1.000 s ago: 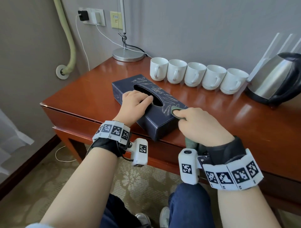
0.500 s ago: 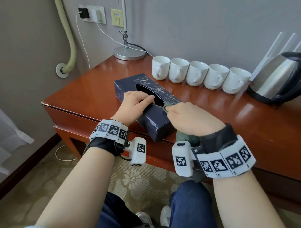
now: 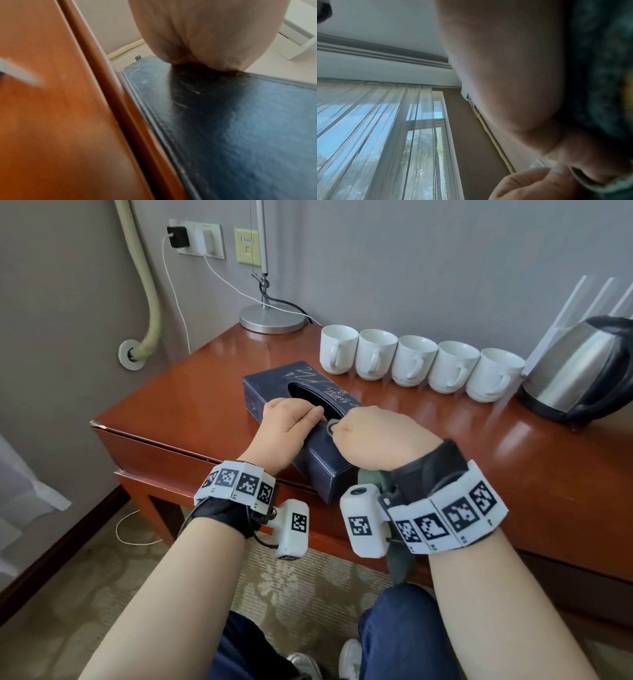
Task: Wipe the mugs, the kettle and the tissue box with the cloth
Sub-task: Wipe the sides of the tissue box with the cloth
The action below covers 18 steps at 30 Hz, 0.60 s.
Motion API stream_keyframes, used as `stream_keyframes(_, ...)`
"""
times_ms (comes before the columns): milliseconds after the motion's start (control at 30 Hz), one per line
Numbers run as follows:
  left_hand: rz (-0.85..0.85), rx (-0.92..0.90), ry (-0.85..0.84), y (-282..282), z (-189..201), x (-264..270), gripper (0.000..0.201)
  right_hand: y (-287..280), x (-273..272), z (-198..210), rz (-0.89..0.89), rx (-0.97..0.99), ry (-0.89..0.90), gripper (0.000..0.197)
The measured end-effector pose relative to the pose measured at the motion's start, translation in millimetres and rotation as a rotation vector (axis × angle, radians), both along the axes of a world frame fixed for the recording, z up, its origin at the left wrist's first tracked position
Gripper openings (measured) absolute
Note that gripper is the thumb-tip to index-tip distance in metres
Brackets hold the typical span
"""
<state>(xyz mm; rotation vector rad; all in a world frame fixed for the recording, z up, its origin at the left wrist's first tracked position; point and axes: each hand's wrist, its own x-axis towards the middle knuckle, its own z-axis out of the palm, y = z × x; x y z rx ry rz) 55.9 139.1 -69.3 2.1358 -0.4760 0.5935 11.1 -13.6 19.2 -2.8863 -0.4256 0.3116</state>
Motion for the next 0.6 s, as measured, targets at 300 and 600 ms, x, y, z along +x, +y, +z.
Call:
stream_keyframes(300,0.007,0.011,0.003,0.2,-1.6,0.5,0.034,-25.6,-26.5,6.0,0.087,-0.089,-0.007,0.04)
stream_keyframes(600,0.033,0.15,0.338,-19.7,37.9,-30.5,0.066,-69.0,-25.2,-11.2,-0.013,0.244,0.019,0.043)
